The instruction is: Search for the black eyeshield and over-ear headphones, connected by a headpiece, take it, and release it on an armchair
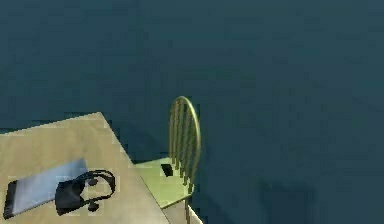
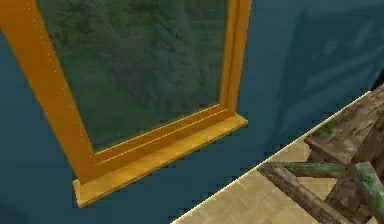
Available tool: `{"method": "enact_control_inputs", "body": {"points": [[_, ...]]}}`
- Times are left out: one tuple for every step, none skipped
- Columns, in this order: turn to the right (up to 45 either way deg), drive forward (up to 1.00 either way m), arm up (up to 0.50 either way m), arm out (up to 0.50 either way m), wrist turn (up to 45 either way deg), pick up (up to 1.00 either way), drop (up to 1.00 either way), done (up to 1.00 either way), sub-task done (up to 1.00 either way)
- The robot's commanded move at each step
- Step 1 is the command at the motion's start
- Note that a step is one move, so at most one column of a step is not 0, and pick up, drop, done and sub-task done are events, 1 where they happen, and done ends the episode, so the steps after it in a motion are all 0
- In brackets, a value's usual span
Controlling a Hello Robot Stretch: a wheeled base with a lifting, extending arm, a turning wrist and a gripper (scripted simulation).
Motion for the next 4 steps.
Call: {"method": "enact_control_inputs", "body": {"points": [[-45.0, 0.00, 0.00, 0.00, 0.0, 0.00, 0.00, 0.00, 0.00], [-45.0, 0.00, 0.00, 0.00, 0.0, 0.00, 0.00, 0.00, 0.00], [-30.0, 0.00, 0.00, 0.00, 0.0, 0.00, 0.00, 0.00, 0.00], [0.0, 0.00, 0.50, 0.00, 0.0, 0.00, 0.00, 0.00, 0.00]]}}
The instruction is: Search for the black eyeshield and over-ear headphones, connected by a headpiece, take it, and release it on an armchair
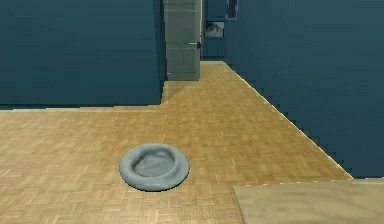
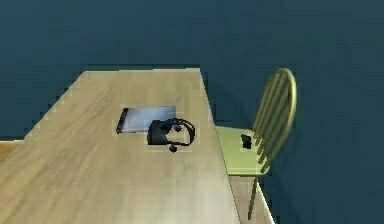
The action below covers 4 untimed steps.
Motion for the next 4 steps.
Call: {"method": "enact_control_inputs", "body": {"points": [[0.0, 0.00, 0.36, 0.00, 0.0, 0.00, 0.00, 0.00, 0.00], [0.0, 0.00, 0.00, 0.38, 0.0, 0.00, 0.00, 0.00, 0.00], [0.0, 0.00, 0.00, 0.00, 45.0, 0.00, 0.00, 0.00, 0.00], [0.0, 0.00, 0.00, 0.00, 45.0, 0.00, 0.00, 0.00, 0.00]]}}
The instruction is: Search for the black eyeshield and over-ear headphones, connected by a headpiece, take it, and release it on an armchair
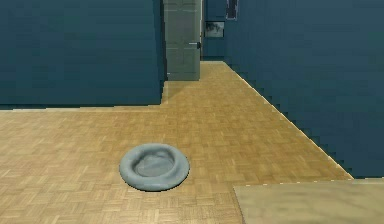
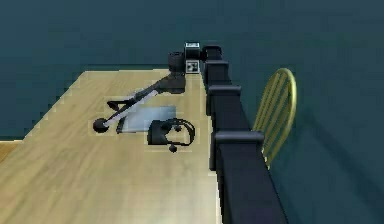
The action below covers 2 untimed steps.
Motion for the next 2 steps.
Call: {"method": "enact_control_inputs", "body": {"points": [[0.0, 0.00, 0.00, 0.00, 45.0, 0.00, 0.00, 0.00, 0.00], [0.0, 0.00, 0.00, 0.00, 27.0, 0.00, 0.00, 0.00, 0.00]]}}
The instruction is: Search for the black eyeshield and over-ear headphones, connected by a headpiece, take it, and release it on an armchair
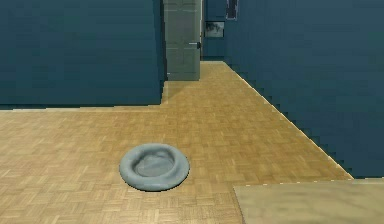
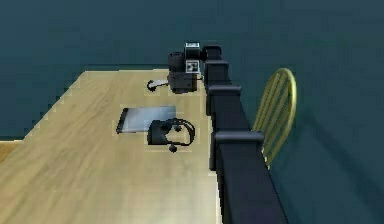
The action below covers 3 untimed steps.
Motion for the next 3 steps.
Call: {"method": "enact_control_inputs", "body": {"points": [[0.0, 0.00, -0.30, 0.00, 0.0, 0.00, 0.00, 0.00, 0.00], [0.0, 0.00, 0.00, 0.00, 0.0, 1.00, 0.00, 0.00, 0.00], [0.0, 0.00, 0.10, 0.00, 0.0, 0.00, 0.00, 0.00, 0.00]]}}
